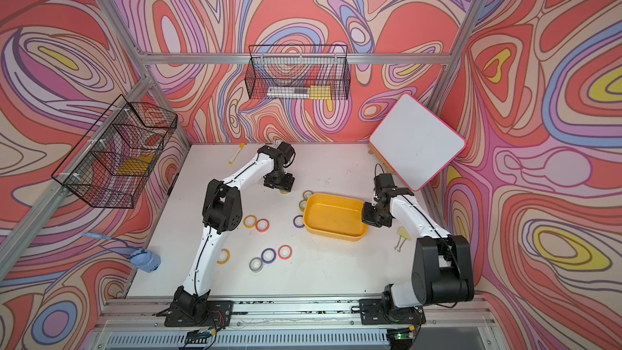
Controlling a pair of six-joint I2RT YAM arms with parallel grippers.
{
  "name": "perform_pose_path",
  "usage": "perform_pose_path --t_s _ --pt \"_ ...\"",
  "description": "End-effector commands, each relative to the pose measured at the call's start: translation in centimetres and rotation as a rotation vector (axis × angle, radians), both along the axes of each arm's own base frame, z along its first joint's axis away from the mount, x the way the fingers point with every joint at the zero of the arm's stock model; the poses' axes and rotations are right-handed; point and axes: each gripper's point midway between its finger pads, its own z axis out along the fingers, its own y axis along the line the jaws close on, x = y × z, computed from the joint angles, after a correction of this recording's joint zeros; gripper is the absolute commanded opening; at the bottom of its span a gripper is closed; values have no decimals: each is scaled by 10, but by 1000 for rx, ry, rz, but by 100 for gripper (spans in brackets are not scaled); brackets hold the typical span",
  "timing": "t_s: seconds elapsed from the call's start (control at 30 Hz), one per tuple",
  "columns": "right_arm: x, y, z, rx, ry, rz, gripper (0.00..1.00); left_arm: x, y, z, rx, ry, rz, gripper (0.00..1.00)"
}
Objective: Put the transparent tape into the storage box
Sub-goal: Adjust the storage box at the center of the board.
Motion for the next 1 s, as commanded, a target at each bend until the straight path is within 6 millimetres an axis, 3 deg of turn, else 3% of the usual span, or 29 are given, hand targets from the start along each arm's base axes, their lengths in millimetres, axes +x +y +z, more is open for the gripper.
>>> perform_pose_path --t_s 0.0,0.53,0.7,0.97 --pt "9 -3 3 -12 -18 5 8 -6 0 -5 14 31 -13 74" --pt "15 -3 15 -22 -55 29 2 -4 -6 -5 -9 20 -16 73" --pt "21 -3 18 -40 -38 117 2 -5 -6 -4 -18 12 -19 73" --pt "15 -8 14 -89 -10 207 4 -3 -10 -4 -32 12 -33 73"
